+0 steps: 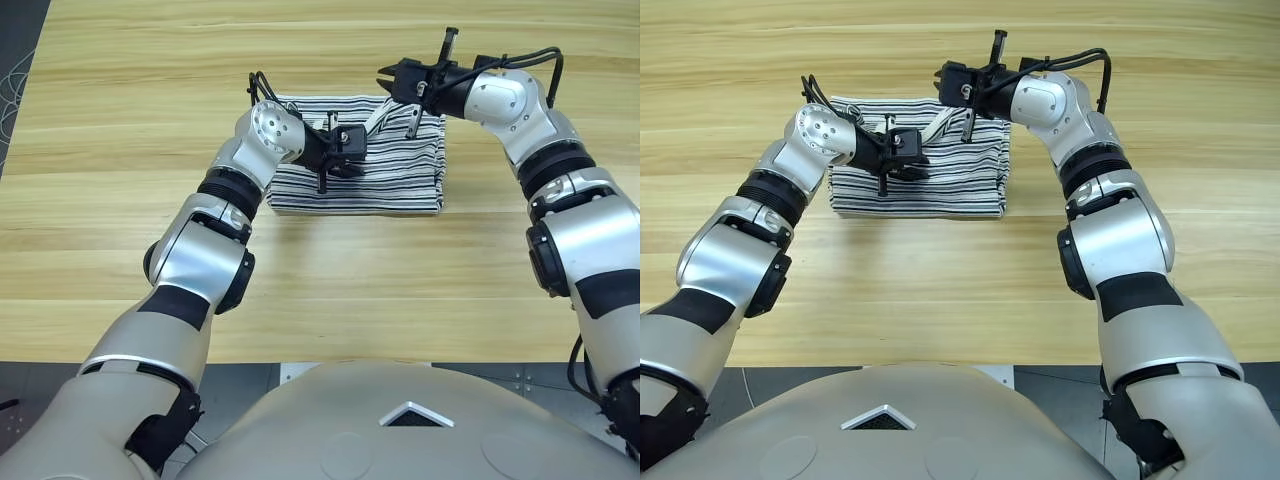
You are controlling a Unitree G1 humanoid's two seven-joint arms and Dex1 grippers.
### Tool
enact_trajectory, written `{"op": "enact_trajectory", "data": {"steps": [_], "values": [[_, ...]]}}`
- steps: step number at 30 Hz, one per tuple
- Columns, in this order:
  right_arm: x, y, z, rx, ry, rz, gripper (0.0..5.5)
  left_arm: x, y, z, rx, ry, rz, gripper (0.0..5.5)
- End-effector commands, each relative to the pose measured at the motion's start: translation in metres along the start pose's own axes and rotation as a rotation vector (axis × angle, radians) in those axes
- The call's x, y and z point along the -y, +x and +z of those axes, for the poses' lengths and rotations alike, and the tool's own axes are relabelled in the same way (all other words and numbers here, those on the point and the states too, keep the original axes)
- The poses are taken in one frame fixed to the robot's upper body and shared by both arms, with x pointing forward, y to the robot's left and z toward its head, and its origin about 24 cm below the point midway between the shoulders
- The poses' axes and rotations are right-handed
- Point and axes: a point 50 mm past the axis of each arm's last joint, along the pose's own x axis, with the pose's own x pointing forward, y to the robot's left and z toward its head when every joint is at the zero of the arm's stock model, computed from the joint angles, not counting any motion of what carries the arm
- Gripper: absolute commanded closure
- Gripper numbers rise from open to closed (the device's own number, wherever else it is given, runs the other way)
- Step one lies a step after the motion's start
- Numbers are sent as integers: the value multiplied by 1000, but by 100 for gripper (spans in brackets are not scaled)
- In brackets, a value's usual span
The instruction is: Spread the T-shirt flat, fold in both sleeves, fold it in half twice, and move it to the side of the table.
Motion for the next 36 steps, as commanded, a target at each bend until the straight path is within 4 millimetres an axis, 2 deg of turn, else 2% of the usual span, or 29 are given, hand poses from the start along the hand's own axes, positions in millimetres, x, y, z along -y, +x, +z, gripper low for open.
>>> {"op": "enact_trajectory", "data": {"steps": [1,5,8,12,16,24,27,30,36], "values": [[-16,-4,-7,-5,-14,121,516,33,-10,-41,-125,72,-185,432],[-21,-8,-11,-4,-8,156,516,41,-23,-43,-100,167,-244,432],[-35,-9,-9,59,18,237,516,41,-26,-39,-81,184,-230,432],[-49,-2,7,214,77,327,516,43,-27,-35,-62,202,-232,432],[-52,2,20,296,100,381,516,46,-31,-33,-51,214,-245,432],[-54,20,27,230,81,370,516,60,-40,-25,-8,274,-275,432],[-62,25,24,193,86,381,516,59,-43,-17,-2,299,-268,432],[-71,25,27,236,111,432,516,55,-43,-15,-12,296,-257,432],[-71,30,22,139,99,428,516,54,-41,-13,-5,292,-251,432]]}}
